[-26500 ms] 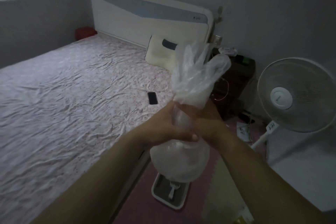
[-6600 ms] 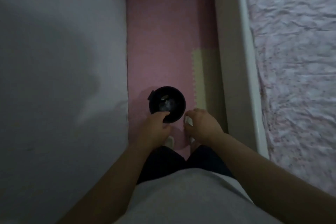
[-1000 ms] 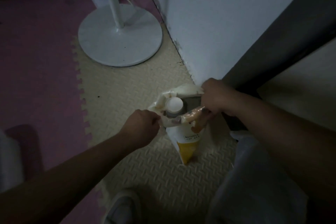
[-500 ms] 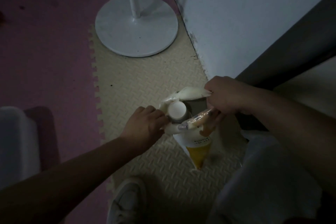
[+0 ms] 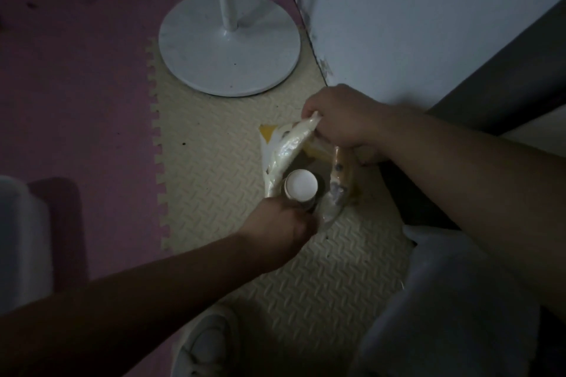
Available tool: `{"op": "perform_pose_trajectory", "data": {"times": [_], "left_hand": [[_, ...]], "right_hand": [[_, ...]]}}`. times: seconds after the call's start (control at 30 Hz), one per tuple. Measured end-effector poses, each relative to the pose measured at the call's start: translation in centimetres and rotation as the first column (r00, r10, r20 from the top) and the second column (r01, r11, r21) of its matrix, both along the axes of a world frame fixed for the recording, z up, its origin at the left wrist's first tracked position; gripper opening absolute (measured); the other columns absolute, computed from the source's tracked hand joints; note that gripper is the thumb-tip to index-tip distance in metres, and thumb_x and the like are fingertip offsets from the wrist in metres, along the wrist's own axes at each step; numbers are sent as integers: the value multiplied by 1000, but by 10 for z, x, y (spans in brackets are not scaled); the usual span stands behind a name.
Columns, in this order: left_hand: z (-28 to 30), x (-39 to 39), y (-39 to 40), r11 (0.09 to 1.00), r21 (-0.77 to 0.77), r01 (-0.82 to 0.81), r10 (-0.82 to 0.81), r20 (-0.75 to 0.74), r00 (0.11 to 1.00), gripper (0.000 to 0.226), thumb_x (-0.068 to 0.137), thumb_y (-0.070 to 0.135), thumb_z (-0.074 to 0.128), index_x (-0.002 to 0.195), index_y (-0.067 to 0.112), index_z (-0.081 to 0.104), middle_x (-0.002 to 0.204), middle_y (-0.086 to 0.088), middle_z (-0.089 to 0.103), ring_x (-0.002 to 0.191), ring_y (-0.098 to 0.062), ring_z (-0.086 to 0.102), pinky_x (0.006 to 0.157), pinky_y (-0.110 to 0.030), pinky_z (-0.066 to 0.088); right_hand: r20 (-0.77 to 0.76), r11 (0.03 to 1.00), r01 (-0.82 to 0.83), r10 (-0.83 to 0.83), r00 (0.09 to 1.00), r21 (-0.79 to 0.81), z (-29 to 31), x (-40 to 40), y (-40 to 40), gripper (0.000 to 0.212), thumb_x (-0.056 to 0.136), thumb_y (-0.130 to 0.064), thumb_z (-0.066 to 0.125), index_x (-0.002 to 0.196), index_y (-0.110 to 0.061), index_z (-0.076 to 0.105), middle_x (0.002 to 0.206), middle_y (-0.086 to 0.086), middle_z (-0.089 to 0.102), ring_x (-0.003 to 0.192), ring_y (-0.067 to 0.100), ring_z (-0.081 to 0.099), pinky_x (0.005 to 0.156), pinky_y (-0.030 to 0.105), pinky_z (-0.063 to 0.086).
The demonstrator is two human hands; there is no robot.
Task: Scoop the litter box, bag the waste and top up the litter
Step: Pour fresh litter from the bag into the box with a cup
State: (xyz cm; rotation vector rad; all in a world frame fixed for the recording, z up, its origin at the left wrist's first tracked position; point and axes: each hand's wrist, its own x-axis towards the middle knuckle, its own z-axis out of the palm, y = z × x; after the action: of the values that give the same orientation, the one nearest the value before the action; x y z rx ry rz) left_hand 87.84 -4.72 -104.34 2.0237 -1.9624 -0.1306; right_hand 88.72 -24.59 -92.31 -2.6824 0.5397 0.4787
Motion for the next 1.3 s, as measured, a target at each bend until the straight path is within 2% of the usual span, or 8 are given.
{"op": "perform_pose_trajectory", "data": {"times": [0.2, 0.37, 0.47, 0.67, 0.77, 0.97, 1.13, 1.3], "left_hand": [[2, -3, -21, 977, 208, -44, 43, 9, 999, 19, 97, 28, 55, 101, 18, 71, 91, -5, 73, 83, -29, 71, 71, -39, 59], [-2, 10, -3, 986, 52, -160, 163, -59, 985, 34, 94, 54, 55, 86, 23, 70, 77, 2, 71, 68, -21, 69, 55, -29, 49], [5, 24, 15, 948, -126, -292, 267, -180, 947, 34, 93, 50, 58, 72, 23, 62, 66, 4, 63, 55, -17, 61, 48, -31, 47], [-5, 58, 24, 668, 214, -713, 719, -431, 545, 56, 76, 57, 72, 113, 21, 51, 112, 6, 53, 85, -10, 61, 65, -29, 45], [-6, 58, 16, 638, 355, -683, 728, -566, 386, 51, 79, 44, 78, 120, 22, 56, 114, 6, 66, 86, -3, 66, 71, -25, 54], [2, 43, 4, 686, 374, -625, 691, -605, 396, 37, 76, 50, 80, 93, 22, 64, 87, 10, 71, 75, -7, 71, 73, -37, 62], [-5, 38, 4, 677, 415, -607, 711, -582, 394, 48, 67, 61, 80, 92, 25, 61, 84, 9, 72, 69, -9, 72, 71, -41, 62], [-4, 42, 5, 675, 424, -604, 682, -672, 290, 53, 64, 68, 70, 95, 26, 62, 79, 4, 74, 66, -15, 73, 69, -46, 63]], "right_hand": [[87, 998, 35, -40, 995, 57, -20, 3, 9, 40, 91, -22, 63, 131, -20, 60, 124, 9, 62, 104, 25, 61, 87, 33, 50], [38, 973, 232, -232, 972, -15, -26, -31, 12, 65, 87, -47, 69, 137, -14, 44, 124, 9, 58, 109, 26, 59, 81, 34, 49], [-120, 940, 340, -336, 934, 17, -34, -50, 17, 57, 80, -56, 73, 116, -19, 50, 97, -3, 55, 90, 19, 57, 70, 32, 48], [-133, 916, 400, -393, 910, 26, -54, -70, 32, 32, 89, -26, 67, 118, -15, 57, 112, 7, 60, 101, 27, 61, 88, 44, 54], [-100, 928, 373, -372, 923, -5, -53, -71, 28, 20, 92, -16, 62, 111, -13, 59, 104, 6, 59, 94, 25, 59, 78, 35, 50], [-59, 943, 321, -327, 943, -85, -43, -76, -3, 15, 93, -14, 57, 92, -20, 44, 105, 10, 57, 82, 23, 52, 55, 28, 33], [141, 939, 282, -257, 956, -200, -38, -87, 35, 47, 83, -31, 76, 114, -14, 45, 112, 10, 51, 93, 22, 54, 68, 31, 45], [209, 987, -22, 55, 976, -156, -53, -99, 100, 35, 93, -25, 60, 126, -21, 51, 123, 5, 50, 109, 22, 53, 80, 33, 49]]}}
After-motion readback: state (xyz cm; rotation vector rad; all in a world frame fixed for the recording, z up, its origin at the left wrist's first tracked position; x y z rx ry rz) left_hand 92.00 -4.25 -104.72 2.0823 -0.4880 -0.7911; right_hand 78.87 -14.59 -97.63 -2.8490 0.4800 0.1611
